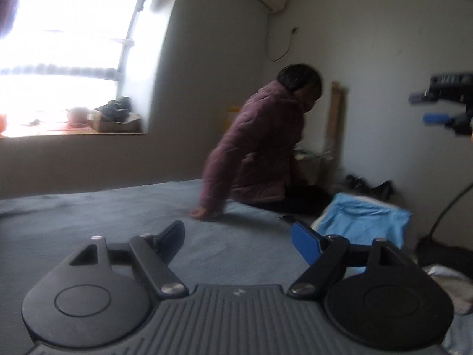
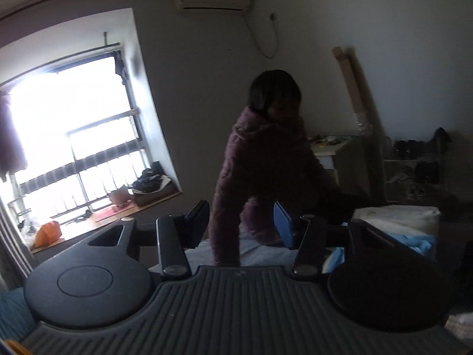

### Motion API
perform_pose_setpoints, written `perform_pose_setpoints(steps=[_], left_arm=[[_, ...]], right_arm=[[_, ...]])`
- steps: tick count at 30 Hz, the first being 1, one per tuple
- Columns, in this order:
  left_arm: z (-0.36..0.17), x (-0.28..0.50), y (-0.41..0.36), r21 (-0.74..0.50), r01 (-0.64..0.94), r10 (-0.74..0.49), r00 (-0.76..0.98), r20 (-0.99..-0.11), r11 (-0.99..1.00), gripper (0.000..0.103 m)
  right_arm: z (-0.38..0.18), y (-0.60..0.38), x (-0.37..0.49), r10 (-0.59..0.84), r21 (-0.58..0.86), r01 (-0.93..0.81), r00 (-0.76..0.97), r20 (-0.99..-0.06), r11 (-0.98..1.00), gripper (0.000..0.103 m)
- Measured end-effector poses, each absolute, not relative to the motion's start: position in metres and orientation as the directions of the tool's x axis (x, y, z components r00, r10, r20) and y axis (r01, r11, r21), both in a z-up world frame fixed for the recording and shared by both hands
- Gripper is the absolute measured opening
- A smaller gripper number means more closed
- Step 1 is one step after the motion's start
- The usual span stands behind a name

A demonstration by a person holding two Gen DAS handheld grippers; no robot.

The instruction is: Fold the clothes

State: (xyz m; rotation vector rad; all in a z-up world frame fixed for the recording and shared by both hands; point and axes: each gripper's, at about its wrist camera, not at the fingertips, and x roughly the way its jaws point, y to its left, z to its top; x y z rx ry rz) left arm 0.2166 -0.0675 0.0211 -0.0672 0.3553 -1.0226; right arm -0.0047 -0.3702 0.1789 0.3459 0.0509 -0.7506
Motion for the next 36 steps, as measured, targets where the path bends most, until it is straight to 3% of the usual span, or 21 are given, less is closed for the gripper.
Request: perform_pose_setpoints(steps=[2,6,9,15,21,26,30,33,36], left_arm=[[0.017,0.220,-0.073,-0.245,0.840,-0.867,0.426,-0.258,0.485,0.084],[0.006,0.205,-0.079,-0.229,0.868,-0.897,0.415,-0.150,0.440,0.084],[0.010,0.198,-0.094,-0.254,0.884,-0.919,0.373,-0.124,0.393,0.084],[0.023,0.161,-0.111,-0.189,0.935,-0.953,0.287,-0.095,0.300,0.089],[0.024,0.104,-0.149,-0.110,0.963,-0.954,0.218,-0.208,0.244,0.093],[0.044,0.052,-0.204,-0.168,0.980,-0.939,0.045,-0.340,0.108,0.101],[0.051,0.008,-0.259,-0.164,0.986,-0.877,-0.049,-0.478,0.035,0.101],[0.067,-0.032,-0.290,-0.119,0.993,-0.860,-0.051,-0.508,0.012,0.102],[0.074,-0.071,-0.319,-0.158,0.987,-0.809,-0.117,-0.576,-0.030,0.103]], right_arm=[[0.175,-0.360,-0.006,-0.713,0.262,0.739,0.671,-0.204,0.621,0.048],[0.172,-0.332,-0.023,-0.796,0.181,0.832,0.555,-0.241,0.525,0.048],[0.181,-0.314,-0.040,-0.831,0.152,0.869,0.494,-0.254,0.470,0.048],[0.187,-0.300,-0.094,-0.871,0.145,0.894,0.445,-0.207,0.423,0.061],[0.121,-0.336,-0.158,-0.851,0.167,0.889,0.456,-0.259,0.426,0.062],[0.079,-0.371,-0.210,-0.823,0.198,0.881,0.473,-0.316,0.430,0.063],[0.061,-0.387,-0.251,-0.825,0.179,0.892,0.452,-0.340,0.415,0.072],[0.049,-0.390,-0.282,-0.840,0.148,0.916,0.402,-0.365,0.373,0.077],[0.041,-0.390,-0.311,-0.853,0.112,0.934,0.354,-0.383,0.338,0.083]])
